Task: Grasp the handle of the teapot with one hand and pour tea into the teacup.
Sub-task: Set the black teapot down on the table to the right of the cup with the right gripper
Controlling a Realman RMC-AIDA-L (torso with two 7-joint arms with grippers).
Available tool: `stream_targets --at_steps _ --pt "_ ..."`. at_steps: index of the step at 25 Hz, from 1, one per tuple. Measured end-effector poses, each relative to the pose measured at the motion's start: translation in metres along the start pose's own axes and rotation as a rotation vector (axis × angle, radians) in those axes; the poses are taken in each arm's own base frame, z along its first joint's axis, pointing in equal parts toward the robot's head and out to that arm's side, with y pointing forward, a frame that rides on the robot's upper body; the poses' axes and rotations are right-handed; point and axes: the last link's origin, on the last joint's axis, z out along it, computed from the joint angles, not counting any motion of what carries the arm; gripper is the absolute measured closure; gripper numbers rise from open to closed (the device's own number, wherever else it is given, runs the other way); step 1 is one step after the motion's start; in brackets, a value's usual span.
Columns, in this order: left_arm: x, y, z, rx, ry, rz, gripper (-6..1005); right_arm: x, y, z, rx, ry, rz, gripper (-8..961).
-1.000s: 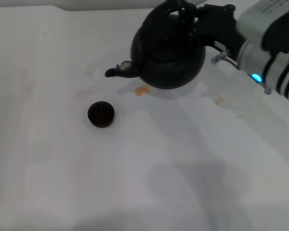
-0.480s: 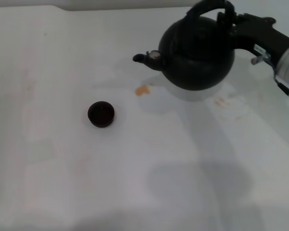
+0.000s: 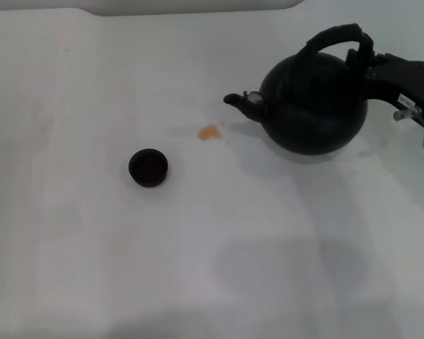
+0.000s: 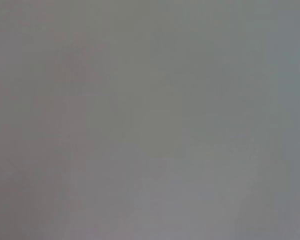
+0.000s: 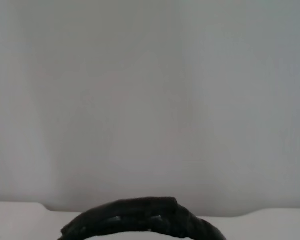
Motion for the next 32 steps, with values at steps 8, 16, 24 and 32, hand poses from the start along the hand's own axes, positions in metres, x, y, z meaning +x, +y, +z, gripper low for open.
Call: stream_targets --at_steps 8,16,24,32 --pt "0.000 -0.001 0.000 0.001 -0.003 0.002 167 0.008 -0.008 -0.006 0.019 0.009 0.057 797" --pt "0.000 0.000 0.002 -0.001 -0.004 0.002 167 0.017 -0.016 -0.009 -0.014 0.022 0.086 796" --pt "0.001 0.000 0.002 -0.003 0.001 0.002 165 0.020 -0.018 -0.009 -0.005 0.034 0.074 796" --pt "0.001 0.001 0.002 -0.004 0.003 0.001 166 0.021 -0.017 -0.008 -0.013 0.038 0.000 793"
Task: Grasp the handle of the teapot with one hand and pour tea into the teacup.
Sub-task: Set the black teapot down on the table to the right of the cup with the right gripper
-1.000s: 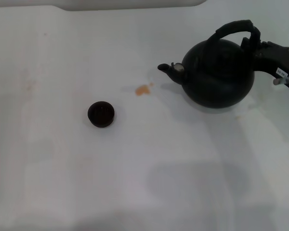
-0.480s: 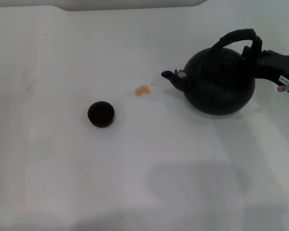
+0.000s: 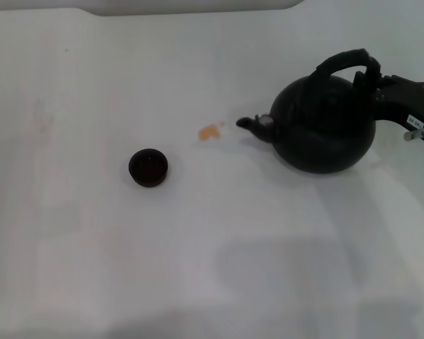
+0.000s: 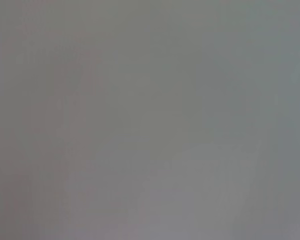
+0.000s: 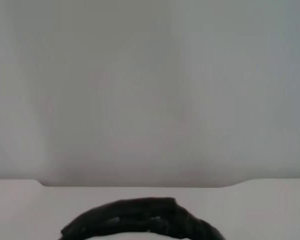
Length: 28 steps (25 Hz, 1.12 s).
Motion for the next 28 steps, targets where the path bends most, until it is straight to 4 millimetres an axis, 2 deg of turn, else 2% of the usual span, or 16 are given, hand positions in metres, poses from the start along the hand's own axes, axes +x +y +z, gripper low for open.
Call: stream_targets --at_steps 7,12,17,28 --pt "0.000 0.000 0.000 -0.001 0.003 -0.001 165 0.001 -0.003 -0.002 0.015 0.002 -0.020 787" --pt "0.001 0.000 0.000 -0.002 0.004 -0.001 165 0.002 -0.006 -0.004 0.020 0.002 -0.016 585" --pt "0.001 0.000 0.000 -0.002 0.004 -0.001 166 0.000 -0.003 -0.005 -0.002 -0.007 -0.020 505" --pt "0.001 0.003 0.003 -0.008 0.009 -0.002 165 0.000 -0.010 -0.028 -0.069 -0.063 0.009 489"
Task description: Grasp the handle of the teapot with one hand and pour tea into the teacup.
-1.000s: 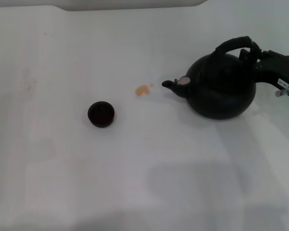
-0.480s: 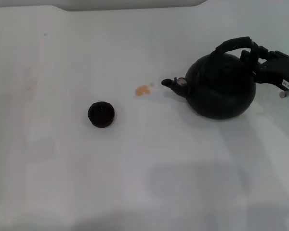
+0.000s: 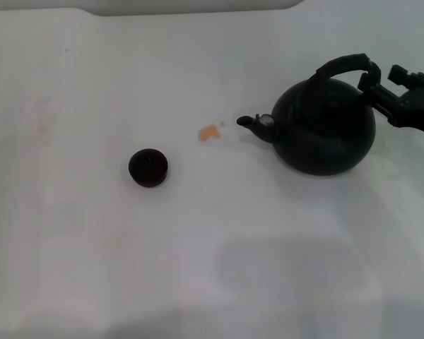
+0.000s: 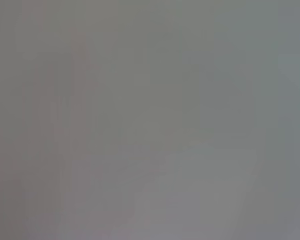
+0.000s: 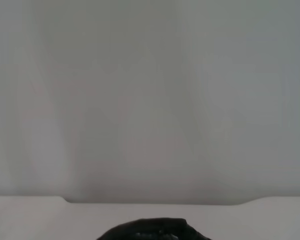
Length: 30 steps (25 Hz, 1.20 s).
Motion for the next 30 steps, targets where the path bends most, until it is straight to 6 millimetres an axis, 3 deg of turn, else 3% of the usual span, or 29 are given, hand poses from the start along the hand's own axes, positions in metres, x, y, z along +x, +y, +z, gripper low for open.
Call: stream_targets --at_steps 8,15,17,23,30 --pt "0.001 0.002 0.004 -0.007 0.006 0.000 166 0.001 -0.003 -0.019 -0.092 -0.043 0.031 262" --pt "0.002 0.003 0.005 -0.011 0.007 0.000 167 0.001 -0.032 -0.046 -0.087 -0.180 0.081 259" --pt "0.001 0.003 0.005 -0.010 0.006 0.000 167 -0.001 -0.047 -0.057 -0.059 -0.349 0.106 260" --pt "0.000 0.001 0.001 -0.003 0.002 -0.001 167 0.003 -0.070 -0.072 0.040 -0.540 0.125 253" --pt "0.001 0.003 0.000 -0.007 0.012 -0.005 167 0.013 -0.087 -0.072 0.217 -0.521 -0.006 240"
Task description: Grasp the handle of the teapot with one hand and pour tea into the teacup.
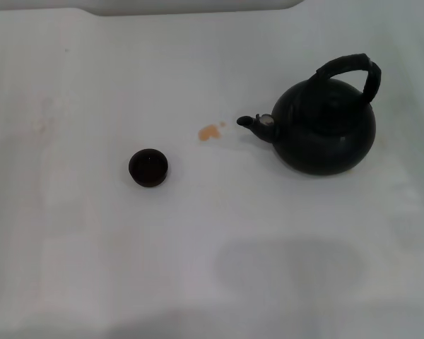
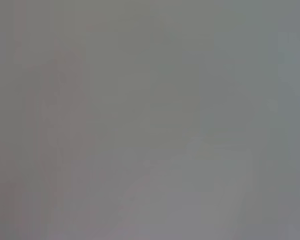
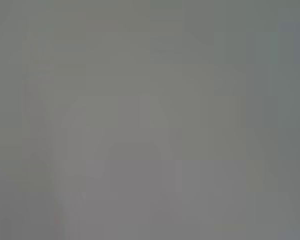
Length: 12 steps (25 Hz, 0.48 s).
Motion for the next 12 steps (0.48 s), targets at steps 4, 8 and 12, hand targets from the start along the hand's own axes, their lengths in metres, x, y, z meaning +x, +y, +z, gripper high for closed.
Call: stream_targets --at_steps 4,8,12 --pt "0.000 0.001 -0.001 -0.001 0.003 -0.004 168 0.007 -0.003 0.006 0.030 0.023 -0.067 232" --pt "0.000 0.002 -0.001 -0.002 0.004 -0.013 167 0.008 -0.006 0.013 0.055 0.026 -0.094 225" --pt "-0.001 0.005 -0.002 -0.013 0.005 -0.019 166 0.014 -0.009 0.019 0.090 0.056 -0.091 121"
